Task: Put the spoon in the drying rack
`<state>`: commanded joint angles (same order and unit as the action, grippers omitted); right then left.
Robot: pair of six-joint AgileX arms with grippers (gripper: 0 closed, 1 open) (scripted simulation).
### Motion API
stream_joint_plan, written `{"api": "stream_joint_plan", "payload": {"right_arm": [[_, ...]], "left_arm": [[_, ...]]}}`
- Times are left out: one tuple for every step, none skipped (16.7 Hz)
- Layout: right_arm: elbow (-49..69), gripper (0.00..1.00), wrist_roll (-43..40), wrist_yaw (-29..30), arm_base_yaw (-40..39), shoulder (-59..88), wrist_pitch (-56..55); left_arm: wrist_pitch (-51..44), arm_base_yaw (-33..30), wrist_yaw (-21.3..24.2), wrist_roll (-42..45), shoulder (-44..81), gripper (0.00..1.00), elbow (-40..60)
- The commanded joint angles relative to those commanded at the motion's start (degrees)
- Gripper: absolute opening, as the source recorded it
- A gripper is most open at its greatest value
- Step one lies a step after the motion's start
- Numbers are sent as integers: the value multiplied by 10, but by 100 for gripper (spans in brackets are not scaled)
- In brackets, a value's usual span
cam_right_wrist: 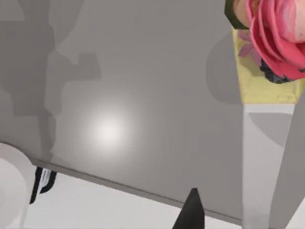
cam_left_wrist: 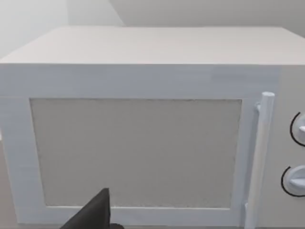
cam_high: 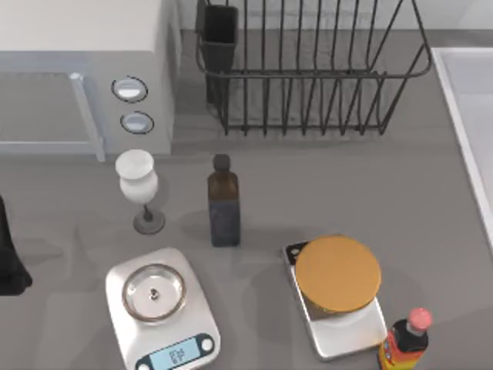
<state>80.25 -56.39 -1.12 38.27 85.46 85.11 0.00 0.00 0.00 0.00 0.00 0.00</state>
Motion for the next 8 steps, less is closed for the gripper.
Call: {"api": "stream_joint_plan", "payload": {"right_arm": [[13, 0, 1, 0, -1, -6, 13], [19, 0, 2, 0, -1, -10, 19], [20, 0, 2, 0, -1, -11, 20], [20, 0, 2, 0, -1, -11, 20], [20, 0, 2, 0, -1, -11, 20], [18, 0, 3, 0, -2, -9, 18], [18, 0, 3, 0, -2, -9, 18], [20, 0, 9, 5, -8, -8, 13]], "left_arm": [[0, 0, 0, 0, 0, 100, 0], [0, 0, 0, 0, 0, 100, 0], [0, 0, 0, 0, 0, 100, 0], [0, 0, 0, 0, 0, 100, 0], [0, 0, 0, 0, 0, 100, 0], [0, 0, 0, 0, 0, 100, 0], [0, 0, 0, 0, 0, 100, 0], [0, 0, 0, 0, 0, 100, 0]]}}
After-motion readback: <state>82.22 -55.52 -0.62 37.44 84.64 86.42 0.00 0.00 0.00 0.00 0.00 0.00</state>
